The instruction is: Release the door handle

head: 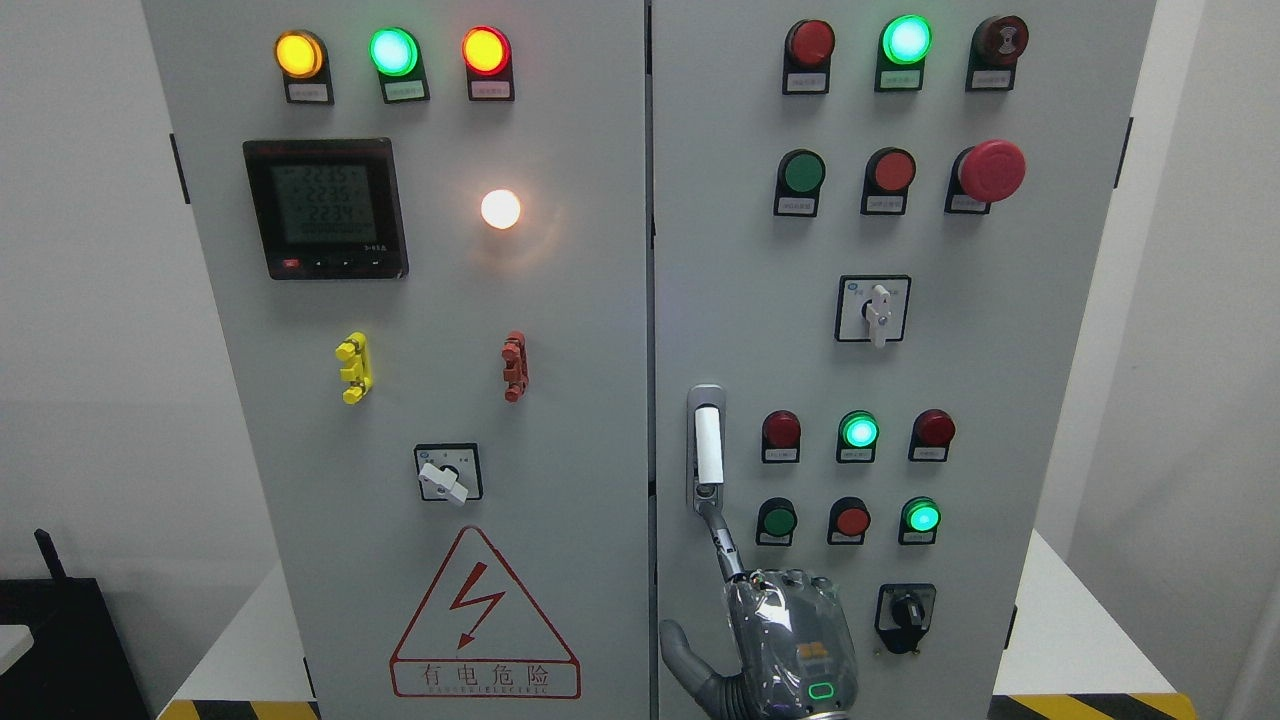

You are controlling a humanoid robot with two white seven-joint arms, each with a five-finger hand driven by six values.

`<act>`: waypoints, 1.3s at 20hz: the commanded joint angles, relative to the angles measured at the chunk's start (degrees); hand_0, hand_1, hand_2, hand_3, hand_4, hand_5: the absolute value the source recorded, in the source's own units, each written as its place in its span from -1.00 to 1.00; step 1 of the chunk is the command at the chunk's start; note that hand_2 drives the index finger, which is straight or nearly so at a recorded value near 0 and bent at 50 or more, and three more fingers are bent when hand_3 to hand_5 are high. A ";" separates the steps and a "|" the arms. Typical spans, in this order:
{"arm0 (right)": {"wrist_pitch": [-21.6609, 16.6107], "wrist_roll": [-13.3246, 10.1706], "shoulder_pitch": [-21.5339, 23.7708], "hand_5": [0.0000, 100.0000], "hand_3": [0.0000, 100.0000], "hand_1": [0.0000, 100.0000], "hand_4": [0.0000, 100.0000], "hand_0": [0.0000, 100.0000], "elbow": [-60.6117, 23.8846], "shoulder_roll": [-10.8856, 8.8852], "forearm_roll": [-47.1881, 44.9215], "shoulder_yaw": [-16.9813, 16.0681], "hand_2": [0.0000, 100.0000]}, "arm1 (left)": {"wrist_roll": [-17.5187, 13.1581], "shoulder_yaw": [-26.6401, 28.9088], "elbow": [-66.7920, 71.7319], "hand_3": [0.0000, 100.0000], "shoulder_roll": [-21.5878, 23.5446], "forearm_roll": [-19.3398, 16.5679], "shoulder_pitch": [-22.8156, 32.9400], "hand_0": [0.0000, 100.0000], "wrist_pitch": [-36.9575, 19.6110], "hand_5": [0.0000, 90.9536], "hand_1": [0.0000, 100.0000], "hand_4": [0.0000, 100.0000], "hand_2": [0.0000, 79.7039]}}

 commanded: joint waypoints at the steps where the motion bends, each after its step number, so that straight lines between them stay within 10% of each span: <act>1: -0.23 -1.26 -0.07 1.00 1.00 -0.31 1.00 -0.40 -0.71 0.00 -0.02 0.16 -1.00 | -0.04 -0.79 1.14 -1.00 -0.02 0.00 0.00 -0.76 0.03 -1.00 -0.22 -1.00 -1.00; 22: -1.11 -4.86 0.72 1.00 1.00 -0.31 1.00 -0.37 -2.02 0.00 -0.29 0.43 -0.92 | -0.04 -0.79 1.14 -1.00 0.07 0.00 0.00 -0.76 0.03 -1.00 -0.22 -1.00 -1.00; 26: -6.37 -9.60 2.83 0.99 1.00 -0.32 1.00 -0.16 -2.02 -0.87 -0.46 -0.45 0.17 | -0.04 -0.79 1.14 -1.00 -0.02 0.00 0.00 -0.76 0.03 -1.00 -0.22 -1.00 -1.00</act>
